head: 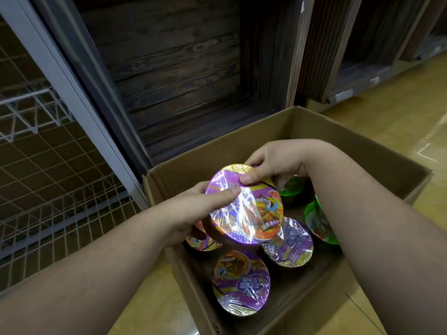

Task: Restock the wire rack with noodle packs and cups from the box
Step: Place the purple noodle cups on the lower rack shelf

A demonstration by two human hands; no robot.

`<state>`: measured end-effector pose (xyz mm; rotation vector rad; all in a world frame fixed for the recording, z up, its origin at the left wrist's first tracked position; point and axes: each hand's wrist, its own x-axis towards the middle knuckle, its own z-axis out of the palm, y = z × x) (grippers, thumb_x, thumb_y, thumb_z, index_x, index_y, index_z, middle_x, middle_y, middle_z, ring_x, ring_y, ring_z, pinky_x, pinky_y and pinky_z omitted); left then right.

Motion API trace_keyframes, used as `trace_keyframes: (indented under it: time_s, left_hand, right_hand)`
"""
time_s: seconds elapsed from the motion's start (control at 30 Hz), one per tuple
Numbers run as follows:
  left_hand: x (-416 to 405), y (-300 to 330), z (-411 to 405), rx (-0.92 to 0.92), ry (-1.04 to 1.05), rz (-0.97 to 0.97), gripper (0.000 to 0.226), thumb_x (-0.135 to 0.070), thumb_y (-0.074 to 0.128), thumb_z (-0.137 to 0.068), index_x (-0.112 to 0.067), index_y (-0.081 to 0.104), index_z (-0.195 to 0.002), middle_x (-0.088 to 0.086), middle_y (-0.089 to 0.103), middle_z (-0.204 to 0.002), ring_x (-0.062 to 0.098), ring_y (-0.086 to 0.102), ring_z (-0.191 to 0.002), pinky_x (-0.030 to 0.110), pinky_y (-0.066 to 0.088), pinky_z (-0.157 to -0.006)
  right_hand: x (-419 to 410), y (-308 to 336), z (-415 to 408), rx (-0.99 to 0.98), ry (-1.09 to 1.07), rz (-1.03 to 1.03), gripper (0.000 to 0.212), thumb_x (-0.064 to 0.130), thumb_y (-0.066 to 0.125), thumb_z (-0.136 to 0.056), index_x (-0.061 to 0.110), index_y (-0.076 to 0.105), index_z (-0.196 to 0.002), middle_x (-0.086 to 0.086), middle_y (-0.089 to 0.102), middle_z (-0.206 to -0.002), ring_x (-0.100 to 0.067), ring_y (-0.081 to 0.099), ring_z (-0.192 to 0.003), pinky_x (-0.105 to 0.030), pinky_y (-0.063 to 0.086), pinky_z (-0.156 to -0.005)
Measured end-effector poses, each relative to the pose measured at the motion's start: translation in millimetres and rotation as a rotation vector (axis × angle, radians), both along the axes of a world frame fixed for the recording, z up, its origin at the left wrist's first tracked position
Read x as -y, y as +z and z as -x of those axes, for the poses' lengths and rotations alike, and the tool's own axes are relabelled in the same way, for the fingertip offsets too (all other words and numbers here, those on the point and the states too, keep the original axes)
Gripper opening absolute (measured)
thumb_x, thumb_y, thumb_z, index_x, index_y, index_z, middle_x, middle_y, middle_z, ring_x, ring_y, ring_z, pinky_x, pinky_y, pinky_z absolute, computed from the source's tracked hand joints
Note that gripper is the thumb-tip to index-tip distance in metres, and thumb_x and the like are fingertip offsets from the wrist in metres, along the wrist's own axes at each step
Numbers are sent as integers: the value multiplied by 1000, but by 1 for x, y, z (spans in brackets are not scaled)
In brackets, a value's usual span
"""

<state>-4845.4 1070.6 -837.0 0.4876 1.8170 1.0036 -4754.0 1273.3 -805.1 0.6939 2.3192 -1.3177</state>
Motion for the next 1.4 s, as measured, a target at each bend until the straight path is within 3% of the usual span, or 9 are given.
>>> trace_keyframes:
  time_s: [0.13,0.27,0.37,0.43,0.63,0.7,0.83,1.0,1.4]
  left_hand:
    - [2,-1,10,36,70,-66,64,-52,81,-64,-23,66,-119,6,77,-104,30,71,-103,56,50,-99]
    - [7,0,16,2,117,-72,50,-52,76,-76,-25,65,-117,2,78,-96,23,74,-90,43,56,-86]
    - [11,0,15,-17,115,-72,51,-49,73,-79,-19,65,-119,3,78,-93,16,74,-74,27,53,-63]
    - [13,1,14,-14,116,-79,62,-50,76,-73,-15,63,-123,5,78,-93,13,72,-67,20,48,-51]
    - [19,4,14,18,159,-81,69,-56,81,-68,-22,60,-124,3,78,-98,23,74,-92,39,55,-83]
    - [19,1,15,43,189,-84,71,-61,80,-65,-24,61,-124,4,78,-99,26,73,-97,51,51,-95]
    - [16,2,13,74,256,-96,65,-62,70,-71,-21,62,-121,7,78,-94,27,74,-89,48,54,-88]
    - [18,4,15,119,277,-101,60,-60,65,-80,-18,62,-123,9,78,-97,29,73,-95,60,49,-96]
    - [23,12,14,196,354,-109,63,-61,61,-83,-17,57,-127,11,77,-99,32,70,-103,64,45,-99]
  right_hand:
    - [5,-3,4,-56,-97,69,43,51,67,-83,20,69,-112,-4,74,-104,-22,70,-96,-33,57,-69]
    - [-5,-37,8,-121,-519,71,53,57,38,-100,11,63,-106,-9,66,-93,-21,62,-70,-32,53,-61]
    - [-10,-65,6,-10,-560,-303,48,43,45,-102,-1,61,-110,-24,65,-117,-33,63,-93,-38,52,-82]
    - [-2,-82,5,30,-580,-268,50,36,51,-101,-7,55,-126,-23,59,-128,-36,59,-112,-38,48,-92]
    - [-6,-129,25,-83,-756,128,87,34,76,-81,1,27,-145,-23,60,-122,-35,68,-92,-38,57,-60]
    - [1,-121,25,-46,-786,88,67,32,67,-90,-1,32,-137,-22,64,-106,-35,69,-85,-41,57,-66]
    - [8,-120,18,161,-627,96,28,29,47,-99,4,57,-93,-15,60,-64,-23,58,-44,-32,50,-60]
    - [5,-121,26,210,-528,-45,34,27,52,-97,1,60,-116,-15,66,-95,-28,64,-65,-31,54,-61]
    - [0,-131,26,239,-463,-22,40,30,53,-95,4,57,-124,-17,76,-90,-27,71,-60,-38,59,-64]
